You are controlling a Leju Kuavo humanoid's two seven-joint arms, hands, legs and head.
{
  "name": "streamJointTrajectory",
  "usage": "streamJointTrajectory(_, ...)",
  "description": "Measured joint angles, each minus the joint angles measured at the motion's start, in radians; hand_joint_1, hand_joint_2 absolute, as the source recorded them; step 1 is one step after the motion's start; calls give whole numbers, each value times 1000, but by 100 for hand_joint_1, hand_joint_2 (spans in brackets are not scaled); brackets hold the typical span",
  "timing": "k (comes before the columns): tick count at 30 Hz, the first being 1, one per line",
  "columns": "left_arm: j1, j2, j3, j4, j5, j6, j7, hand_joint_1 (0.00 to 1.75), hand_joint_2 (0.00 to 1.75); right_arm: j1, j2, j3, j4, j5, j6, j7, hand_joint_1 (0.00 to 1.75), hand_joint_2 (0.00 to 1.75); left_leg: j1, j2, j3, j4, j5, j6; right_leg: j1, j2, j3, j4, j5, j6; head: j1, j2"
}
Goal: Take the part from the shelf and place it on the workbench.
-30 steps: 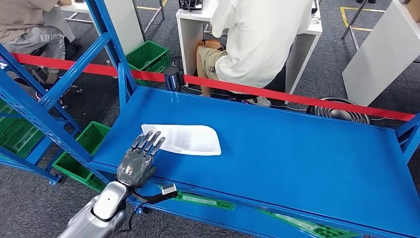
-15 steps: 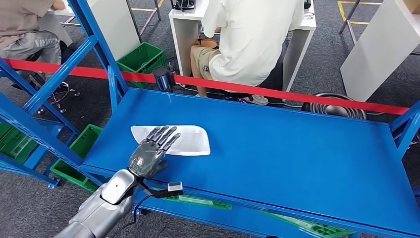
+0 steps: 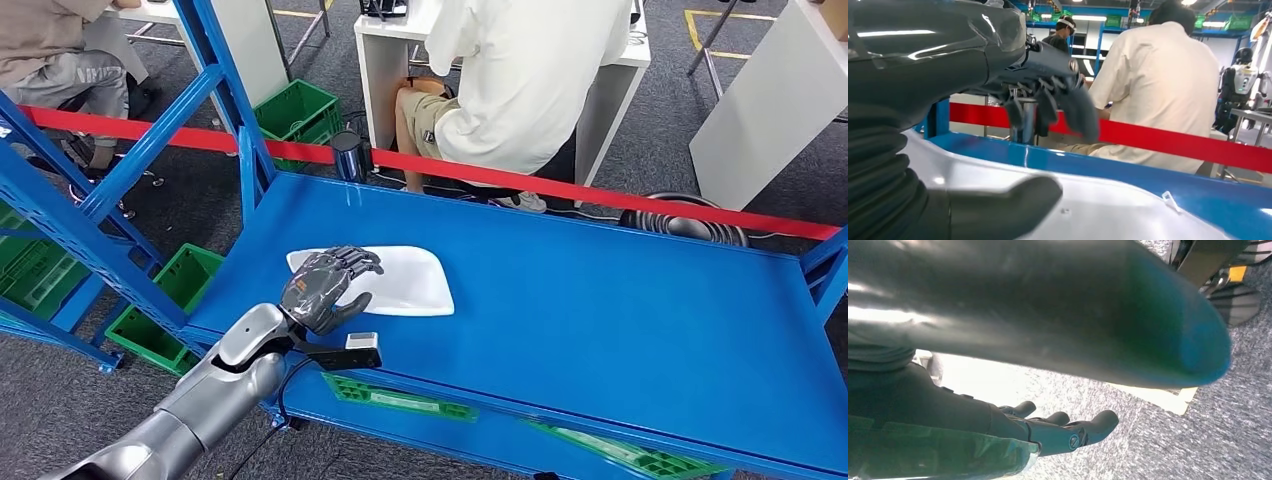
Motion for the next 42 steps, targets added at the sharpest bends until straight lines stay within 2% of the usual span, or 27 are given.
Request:
streamJointTrajectory(1,-3,1,-3,-4,5,-3,0,167,175,0,-1,0,0,-2,0,-2,0,0,-2,-1,-3,9,-5,-5,0,-1,34,-67,22,2,0,0)
streamJointTrajectory(2,-6,1,-5,-8,11,-7,1,168,175,1,-2,0,0,-4,0,-5,0,0,-4,-1,-8,17,-9,-10,0,-2,55,-108,35,-1,0,0)
streamJointTrajectory(4,-10,5,-9,-19,25,-15,3,171,175,4,-4,0,0,-6,-1,-12,0,0,-7,-1,-15,26,-13,-17,4,-1,62,-120,39,-15,-1,0)
streamJointTrajectory(7,-11,20,-12,-48,47,-23,7,173,175,8,-7,0,0,-6,-1,-21,0,0,-1,-1,-30,54,-33,-29,-3,1,62,-121,42,-30,-2,0)
streamJointTrajectory(8,-12,27,-12,-60,53,-26,7,173,175,8,-9,0,0,-6,-1,-22,0,0,1,0,-48,92,-56,-36,-6,1,62,-122,42,-34,-3,0)
streamJointTrajectory(10,-11,39,-12,-82,60,-31,9,175,175,8,-12,0,0,-5,0,-23,0,0,8,0,-110,226,-121,-48,-6,1,63,-122,42,-39,-4,0)
streamJointTrajectory(11,-9,44,-12,-92,63,-34,9,175,175,8,-14,0,0,-5,0,-24,0,0,11,0,-142,291,-144,-52,-5,1,63,-121,42,-39,-4,0)
streamJointTrajectory(12,-7,50,-12,-101,66,-37,10,173,175,8,-15,-1,0,-5,0,-26,0,0,13,1,-162,329,-150,-53,-5,2,63,-121,41,-39,-4,0)
streamJointTrajectory(13,-6,55,-12,-110,68,-39,11,144,175,8,-15,-1,0,-4,0,-27,0,0,14,1,-162,326,-136,-52,-4,2,64,-121,41,-39,-4,0)
streamJointTrajectory(14,-6,60,-10,-119,72,-41,12,114,175,8,-15,-1,0,-3,0,-29,0,0,15,1,-142,281,-104,-48,-4,3,65,-121,41,-39,-5,0)
streamJointTrajectory(16,-7,70,-5,-137,85,-43,14,29,175,7,-14,-1,0,0,0,-31,0,0,12,0,-70,132,-37,-34,-1,5,68,-122,41,-38,-4,0)
streamJointTrajectory(18,-8,77,1,-153,103,-48,13,0,175,5,-14,-2,-1,3,0,-32,0,0,5,1,-27,42,-14,-21,1,5,66,-124,42,-35,-4,0)
streamJointTrajectory(20,-6,81,6,-168,127,-61,8,0,175,5,-13,-2,-2,5,1,-32,0,0,0,1,-25,29,-17,-14,2,4,64,-128,44,-26,-4,0)
streamJointTrajectory(22,-2,83,12,-186,153,-77,2,0,175,6,-13,-3,-3,6,3,-32,0,0,4,3,-14,12,-6,-4,3,3,55,-113,35,-21,-3,0)
streamJointTrajectory(24,0,83,17,-203,169,-89,-1,0,175,6,-14,-4,-5,8,3,-32,0,0,8,4,-4,-3,4,4,4,2,14,-25,-6,-28,0,0)
streamJointTrajectory(26,8,82,18,-215,184,-101,-2,0,175,7,-16,-5,-5,10,6,-32,0,0,4,4,-4,-4,6,7,4,2,-51,113,-58,-33,2,0)
streamJointTrajectory(27,17,82,19,-224,197,-111,-3,0,175,8,-17,-6,-5,10,7,-32,0,0,2,3,-4,-3,5,7,4,2,-75,158,-71,-30,2,0)
streamJointTrajectory(28,26,82,20,-235,215,-123,-2,0,175,8,-18,-7,-5,10,10,-32,0,0,2,3,-4,-2,5,6,3,2,-80,165,-68,-23,2,0)
streamJointTrajectory(29,35,82,21,-251,239,-140,0,0,175,9,-19,-8,-5,11,12,-32,0,0,1,2,-4,0,4,5,2,1,-64,127,-49,-13,2,0)
streamJointTrajectory(31,55,82,23,-298,290,-176,14,0,175,8,-21,-11,-5,11,16,-32,0,0,0,0,-6,10,-3,-2,1,-1,6,-18,6,2,2,0)
streamJointTrajectory(32,66,83,23,-326,313,-194,23,0,175,8,-21,-12,-6,11,17,-32,0,0,-3,-1,-8,17,-8,-7,0,-1,36,-78,27,1,2,0)
streamJointTrajectory(34,87,84,23,-379,344,-217,39,0,175,9,-22,-13,-6,11,18,-32,0,0,-7,-2,-13,25,-13,-16,3,-2,57,-120,41,-13,1,0)
streamJointTrajectory(36,108,87,23,-425,372,-239,48,0,87,11,-21,-14,-6,11,19,-32,0,0,-5,-1,-16,29,-16,-21,2,-1,58,-122,45,-24,1,0)
streamJointTrajectory(38,129,91,24,-472,427,-278,57,0,0,13,-20,-16,-6,11,20,-33,0,0,-1,-1,-31,64,-44,-32,-4,0,60,-124,47,-33,-2,0)
streamJointTrajectory(39,140,93,25,-494,468,-306,63,0,0,13,-20,-16,-6,11,22,-34,0,0,2,-1,-53,113,-73,-39,-7,0,60,-124,47,-36,-3,0)
streamJointTrajectory(41,168,97,26,-538,557,-368,73,0,0,14,-21,-17,-6,10,25,-35,0,0,9,0,-118,254,-140,-51,-6,0,60,-124,46,-39,-6,0)
streamJointTrajectory(42,183,98,26,-555,587,-389,75,0,0,15,-21,-17,-6,9,27,-35,0,0,12,0,-144,310,-158,-54,-5,0,60,-124,46,-39,-5,0)
